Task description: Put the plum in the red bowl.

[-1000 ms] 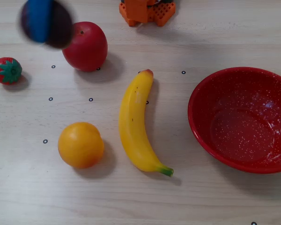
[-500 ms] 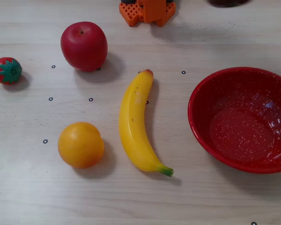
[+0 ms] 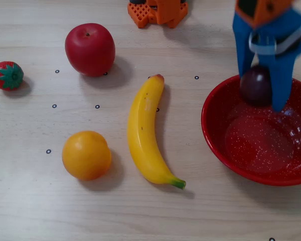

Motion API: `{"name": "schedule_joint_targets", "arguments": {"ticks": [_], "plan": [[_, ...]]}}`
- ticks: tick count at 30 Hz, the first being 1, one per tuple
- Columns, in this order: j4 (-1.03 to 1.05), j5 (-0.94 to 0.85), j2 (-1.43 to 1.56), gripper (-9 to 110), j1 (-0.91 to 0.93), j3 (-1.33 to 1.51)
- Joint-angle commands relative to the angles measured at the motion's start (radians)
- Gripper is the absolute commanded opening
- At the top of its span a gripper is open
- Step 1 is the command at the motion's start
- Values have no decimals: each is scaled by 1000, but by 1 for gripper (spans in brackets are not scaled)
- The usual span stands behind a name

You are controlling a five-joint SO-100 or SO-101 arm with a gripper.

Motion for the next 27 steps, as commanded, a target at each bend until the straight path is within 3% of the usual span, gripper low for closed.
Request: {"name": "schedule_joint_targets", "arguments": {"ticks": [1, 4, 9, 15, 20, 27], "plan": [[-67, 34, 14, 0, 8, -97], [-97, 60, -52, 3, 6, -115], [-97, 69, -94, 37, -3, -121], [-81, 87, -44, 53, -9, -121], [-78, 80, 80, 51, -32, -152], [-160, 48, 457, 5, -126, -46]]}}
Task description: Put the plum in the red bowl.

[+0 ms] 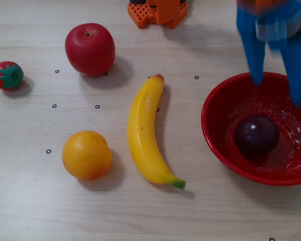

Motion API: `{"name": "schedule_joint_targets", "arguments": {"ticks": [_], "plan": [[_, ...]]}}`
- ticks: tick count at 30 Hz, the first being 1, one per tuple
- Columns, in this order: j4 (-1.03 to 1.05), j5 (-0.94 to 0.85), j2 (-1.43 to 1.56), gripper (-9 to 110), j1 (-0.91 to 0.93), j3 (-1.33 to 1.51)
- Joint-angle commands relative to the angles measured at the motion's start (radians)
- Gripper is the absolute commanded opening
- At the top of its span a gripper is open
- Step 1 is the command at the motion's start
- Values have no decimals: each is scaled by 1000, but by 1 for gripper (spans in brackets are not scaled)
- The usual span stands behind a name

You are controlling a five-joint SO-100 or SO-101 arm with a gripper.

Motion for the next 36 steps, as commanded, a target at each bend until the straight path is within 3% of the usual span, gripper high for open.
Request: {"name": "schedule_joint_targets", "arguments": {"ticks": [1, 13, 21, 36], "plan": [[-64, -28, 287, 1, -84, 43], [-183, 0, 969, 0, -331, 727], [-299, 28, 1270, 0, -485, 1157], [-650, 3, 1810, 0, -566, 2014]]}}
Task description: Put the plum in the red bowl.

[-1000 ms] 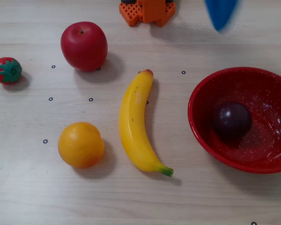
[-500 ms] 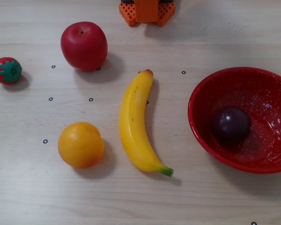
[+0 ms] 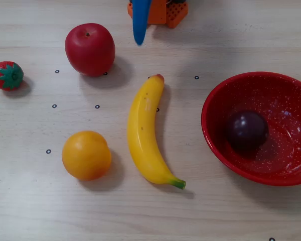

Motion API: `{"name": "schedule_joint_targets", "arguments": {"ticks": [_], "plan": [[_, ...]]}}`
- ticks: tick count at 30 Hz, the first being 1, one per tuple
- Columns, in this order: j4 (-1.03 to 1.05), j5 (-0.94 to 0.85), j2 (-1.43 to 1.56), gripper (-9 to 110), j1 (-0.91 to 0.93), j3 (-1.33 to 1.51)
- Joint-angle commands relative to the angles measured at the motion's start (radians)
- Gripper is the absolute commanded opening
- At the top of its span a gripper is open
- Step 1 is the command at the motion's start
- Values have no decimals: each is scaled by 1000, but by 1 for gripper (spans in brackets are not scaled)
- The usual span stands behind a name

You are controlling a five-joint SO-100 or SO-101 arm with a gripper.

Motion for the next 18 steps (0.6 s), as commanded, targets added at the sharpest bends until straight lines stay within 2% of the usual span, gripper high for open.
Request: {"name": "schedule_joint_targets", "arguments": {"ticks": [1, 10, 18], "plan": [[-75, -17, 55, 0, -29, 48], [-256, -61, 290, 0, -21, 426], [-127, -124, 313, 0, 6, 446]]}}
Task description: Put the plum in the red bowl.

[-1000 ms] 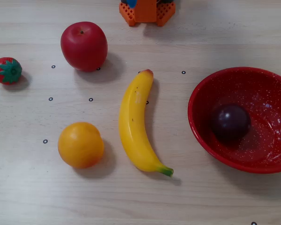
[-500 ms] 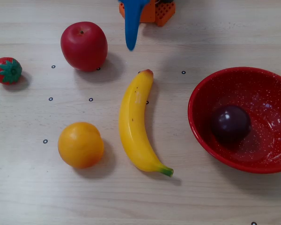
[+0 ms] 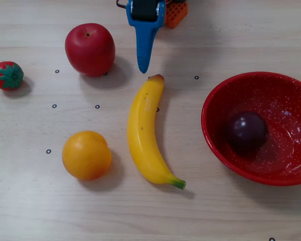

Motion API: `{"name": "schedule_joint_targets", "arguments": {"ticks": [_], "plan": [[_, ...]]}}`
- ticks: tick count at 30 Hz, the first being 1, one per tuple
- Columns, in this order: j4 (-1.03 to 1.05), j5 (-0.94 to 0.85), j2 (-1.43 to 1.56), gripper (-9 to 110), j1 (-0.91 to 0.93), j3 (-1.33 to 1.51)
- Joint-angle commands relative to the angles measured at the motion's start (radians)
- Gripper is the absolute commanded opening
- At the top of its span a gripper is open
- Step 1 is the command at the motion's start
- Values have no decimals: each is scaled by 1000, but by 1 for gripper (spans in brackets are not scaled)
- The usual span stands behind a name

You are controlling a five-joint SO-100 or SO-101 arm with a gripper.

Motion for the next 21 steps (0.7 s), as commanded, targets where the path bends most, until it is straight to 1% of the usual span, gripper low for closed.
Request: {"name": "schedule_joint_targets", "arguments": {"ticks": [1, 21], "plan": [[12, -41, 14, 0, 5, 8], [25, -32, 12, 0, 9, 8]]}}
